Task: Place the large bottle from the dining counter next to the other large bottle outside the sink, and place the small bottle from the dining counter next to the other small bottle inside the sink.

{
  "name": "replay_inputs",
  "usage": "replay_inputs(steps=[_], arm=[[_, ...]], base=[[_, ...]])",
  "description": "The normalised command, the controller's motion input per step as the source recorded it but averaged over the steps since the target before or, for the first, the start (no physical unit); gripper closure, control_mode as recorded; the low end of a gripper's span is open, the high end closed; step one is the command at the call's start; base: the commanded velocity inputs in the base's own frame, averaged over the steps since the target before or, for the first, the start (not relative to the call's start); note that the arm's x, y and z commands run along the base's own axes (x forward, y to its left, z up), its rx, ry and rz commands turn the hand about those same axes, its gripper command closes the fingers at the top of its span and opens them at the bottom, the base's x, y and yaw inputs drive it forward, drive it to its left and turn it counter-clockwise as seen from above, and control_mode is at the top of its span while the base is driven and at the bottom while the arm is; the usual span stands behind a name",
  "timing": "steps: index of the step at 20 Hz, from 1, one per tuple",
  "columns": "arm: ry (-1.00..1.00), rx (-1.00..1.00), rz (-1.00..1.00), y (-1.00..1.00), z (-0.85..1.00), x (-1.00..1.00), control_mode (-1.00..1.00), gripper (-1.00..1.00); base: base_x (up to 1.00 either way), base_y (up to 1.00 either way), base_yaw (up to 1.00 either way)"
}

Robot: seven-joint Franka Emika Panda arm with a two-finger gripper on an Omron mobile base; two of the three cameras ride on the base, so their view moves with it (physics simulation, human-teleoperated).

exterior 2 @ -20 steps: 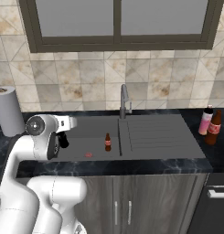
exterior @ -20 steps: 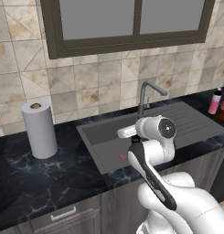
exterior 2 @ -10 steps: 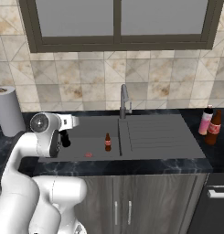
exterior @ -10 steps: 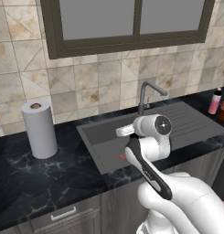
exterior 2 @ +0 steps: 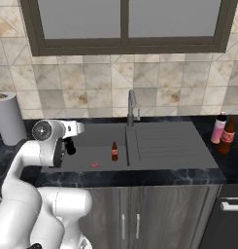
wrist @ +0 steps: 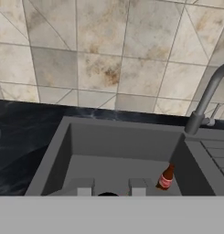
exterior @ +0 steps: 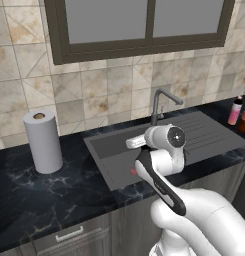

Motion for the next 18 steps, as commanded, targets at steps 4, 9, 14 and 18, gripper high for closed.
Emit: replay_inputs(steps=[4, 9, 14, 18], arm=[[-0.13, 0.0, 0.0, -0.1, -0.46, 0.1, -1.0, 1.0], [-0.05, 0.0, 0.0, -0.09, -0.74, 0.2, -1.0, 1.0], [0.0, 0.0, 0.0, -0.15, -0.76, 0.29, -1.0, 1.0], [0.0, 0.05, 0.0, -0.3, -0.47, 0.24, -1.0, 1.0]], base=[[0.0, 0.0, 0.0], [0.0, 0.0, 0.0], [0.0, 0.0, 0.0], [0.0, 0.0, 0.0]])
